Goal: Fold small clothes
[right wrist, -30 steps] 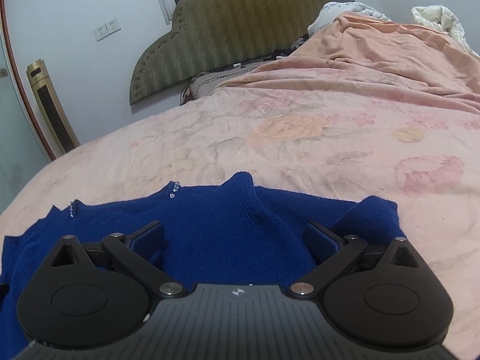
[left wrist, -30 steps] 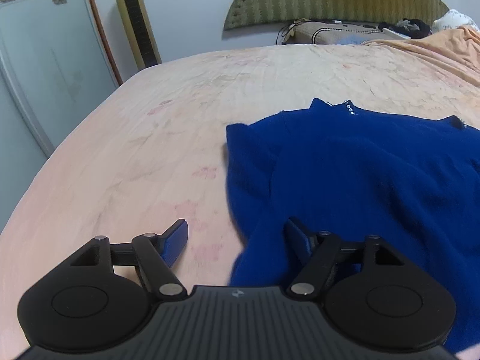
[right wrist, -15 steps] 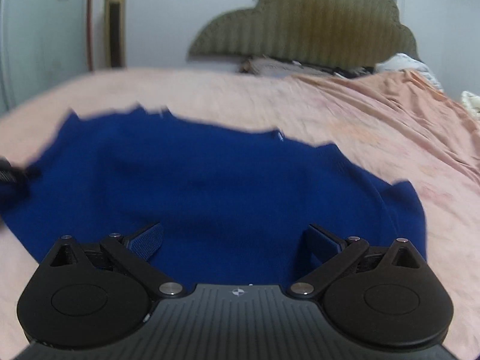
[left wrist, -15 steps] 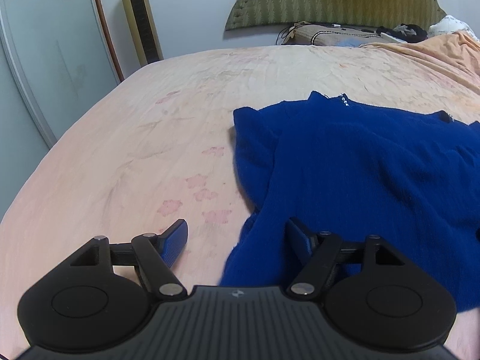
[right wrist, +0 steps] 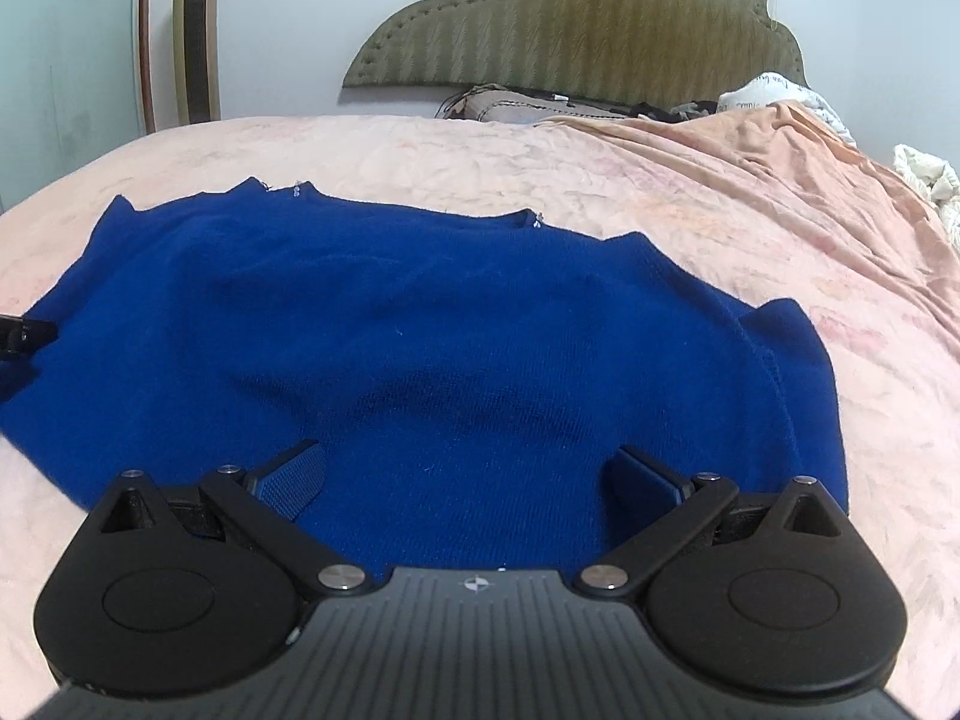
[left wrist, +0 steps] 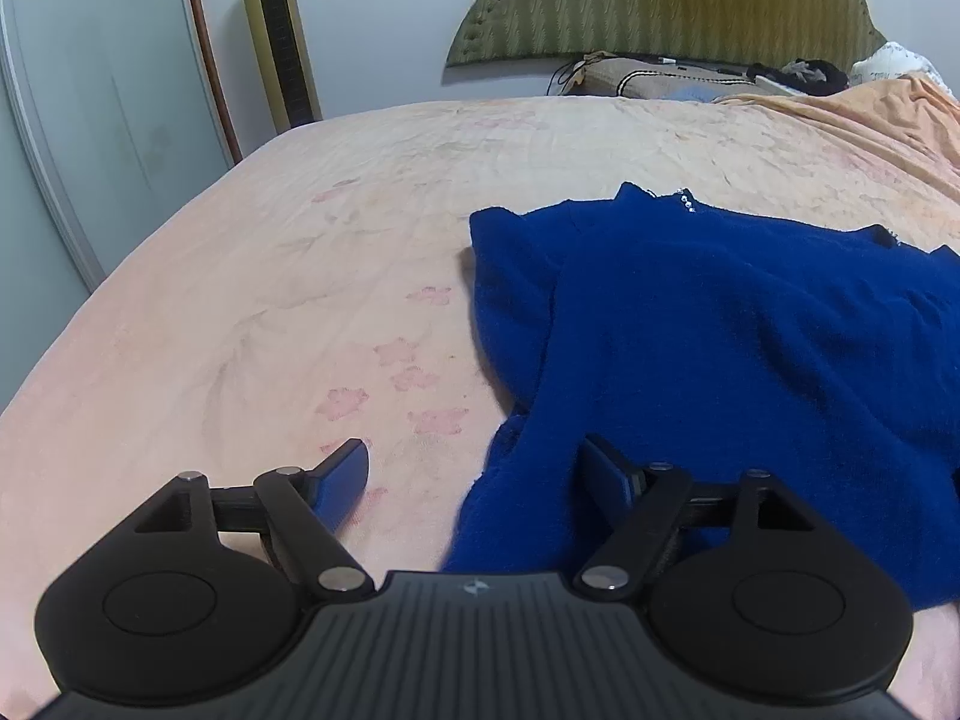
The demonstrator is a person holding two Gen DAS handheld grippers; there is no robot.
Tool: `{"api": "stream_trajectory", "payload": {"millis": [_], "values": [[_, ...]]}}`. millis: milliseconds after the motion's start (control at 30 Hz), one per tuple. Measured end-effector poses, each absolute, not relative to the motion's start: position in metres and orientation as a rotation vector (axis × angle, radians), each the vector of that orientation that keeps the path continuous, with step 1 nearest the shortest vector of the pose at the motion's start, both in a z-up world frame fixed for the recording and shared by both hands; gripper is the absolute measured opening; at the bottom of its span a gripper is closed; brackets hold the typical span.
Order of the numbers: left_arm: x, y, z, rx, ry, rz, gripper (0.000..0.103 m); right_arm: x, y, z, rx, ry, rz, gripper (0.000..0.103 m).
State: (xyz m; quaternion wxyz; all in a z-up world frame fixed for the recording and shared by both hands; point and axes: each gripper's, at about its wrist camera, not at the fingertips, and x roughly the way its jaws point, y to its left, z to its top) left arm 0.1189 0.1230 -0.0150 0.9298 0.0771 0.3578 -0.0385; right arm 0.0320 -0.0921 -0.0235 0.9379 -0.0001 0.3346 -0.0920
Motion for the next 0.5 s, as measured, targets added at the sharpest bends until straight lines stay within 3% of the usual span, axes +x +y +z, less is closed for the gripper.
{"api": "stream_trajectory", "payload": {"millis": [367,500], "values": [[0.108,0.137,-0.027,0.084,0.638,-0.106,0.085,0.030,-0.094,-0.027,0.048,0.664,-0.213,0.103],[0.114,0.147,-0.029,0.011,0.668,-0.106,0.096,0.031,-0.093,-0.027,0.046,0.664,-0.215,0.103]]}}
